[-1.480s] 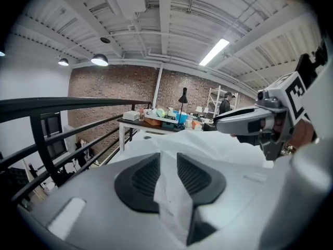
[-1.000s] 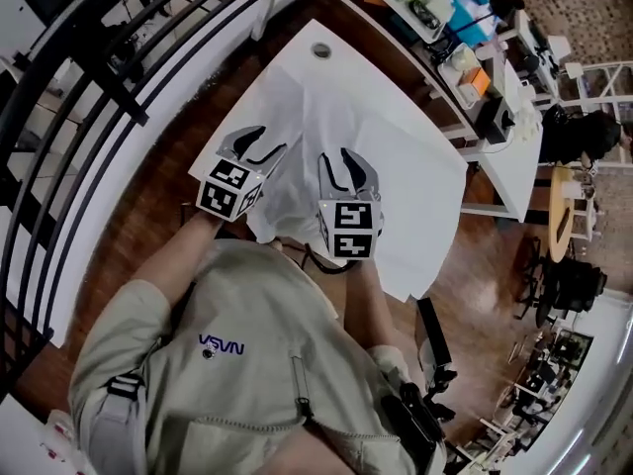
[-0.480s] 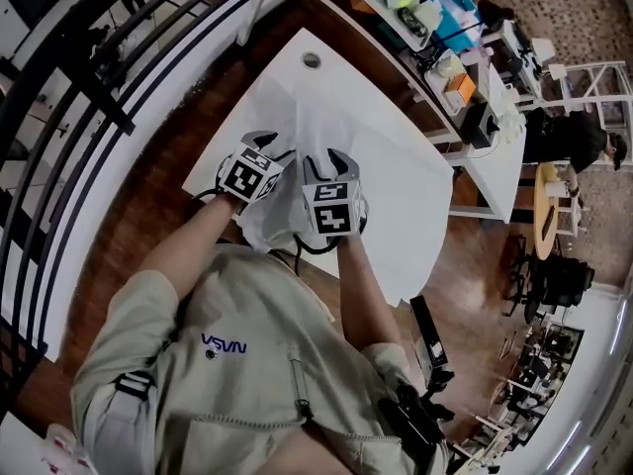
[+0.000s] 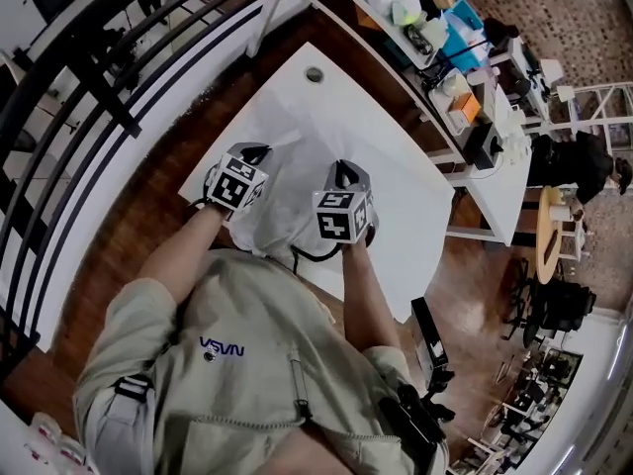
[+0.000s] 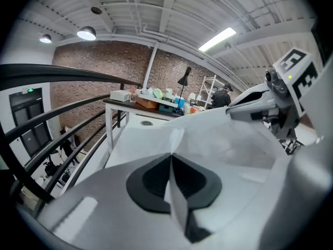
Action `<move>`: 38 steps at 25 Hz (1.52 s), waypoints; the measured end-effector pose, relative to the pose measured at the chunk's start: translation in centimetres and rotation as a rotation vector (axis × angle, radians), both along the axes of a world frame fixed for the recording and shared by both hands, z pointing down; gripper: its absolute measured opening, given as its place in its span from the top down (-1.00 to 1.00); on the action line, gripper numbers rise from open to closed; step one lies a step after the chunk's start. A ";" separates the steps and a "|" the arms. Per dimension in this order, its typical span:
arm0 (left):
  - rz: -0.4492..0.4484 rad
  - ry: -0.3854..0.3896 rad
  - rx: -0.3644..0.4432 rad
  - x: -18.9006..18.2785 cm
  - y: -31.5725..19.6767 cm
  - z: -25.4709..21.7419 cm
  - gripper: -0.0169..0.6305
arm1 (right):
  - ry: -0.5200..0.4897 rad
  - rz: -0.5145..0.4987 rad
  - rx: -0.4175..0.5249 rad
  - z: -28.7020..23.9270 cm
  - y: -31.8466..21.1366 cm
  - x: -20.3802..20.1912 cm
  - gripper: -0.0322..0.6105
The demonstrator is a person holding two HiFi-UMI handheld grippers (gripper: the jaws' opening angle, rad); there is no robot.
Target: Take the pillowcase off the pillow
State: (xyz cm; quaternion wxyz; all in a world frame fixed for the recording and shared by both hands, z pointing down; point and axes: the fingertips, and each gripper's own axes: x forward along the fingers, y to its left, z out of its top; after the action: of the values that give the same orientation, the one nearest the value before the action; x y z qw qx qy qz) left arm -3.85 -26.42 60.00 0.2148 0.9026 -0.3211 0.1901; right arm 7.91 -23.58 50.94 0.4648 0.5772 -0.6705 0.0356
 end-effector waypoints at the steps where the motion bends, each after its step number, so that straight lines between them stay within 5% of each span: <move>1: -0.020 -0.007 0.009 -0.5 -0.2 0.0 0.92 | -0.010 0.031 0.031 -0.8 -0.1 1.3 0.88; 7: -0.095 -0.062 0.044 -1.5 -1.3 0.7 0.92 | -0.064 0.223 0.099 -1.7 0.9 9.1 0.88; 11: -0.106 -0.109 0.008 -1.6 -1.0 3.2 0.93 | -0.101 0.267 0.070 0.3 2.0 10.5 0.88; 16: -0.114 -0.079 -0.010 -0.9 -0.7 2.7 0.92 | -0.088 0.213 0.047 0.6 1.9 9.4 0.87; 20: -0.120 -0.033 -0.006 -0.6 -0.8 2.0 0.92 | -0.126 0.164 0.096 -0.8 1.5 8.2 0.60; 27: -0.082 0.044 0.006 0.0 -0.8 1.0 0.69 | -0.186 -0.110 0.159 -6.1 -0.4 -1.7 0.42; 33: -0.078 0.083 0.008 -0.2 -0.5 -0.1 0.58 | -0.115 -0.365 -0.099 -1.2 -0.3 -9.0 0.42; 38: -0.060 0.082 0.025 -0.6 -1.1 -0.8 0.51 | 0.111 -0.418 -0.344 5.2 -0.7 -8.3 0.30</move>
State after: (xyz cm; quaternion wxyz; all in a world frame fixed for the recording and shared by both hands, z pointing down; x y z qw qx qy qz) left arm -4.44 -27.52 59.24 0.2221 0.9022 -0.3411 0.1426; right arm -0.42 -24.27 56.18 0.5892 0.3400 -0.7327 0.0205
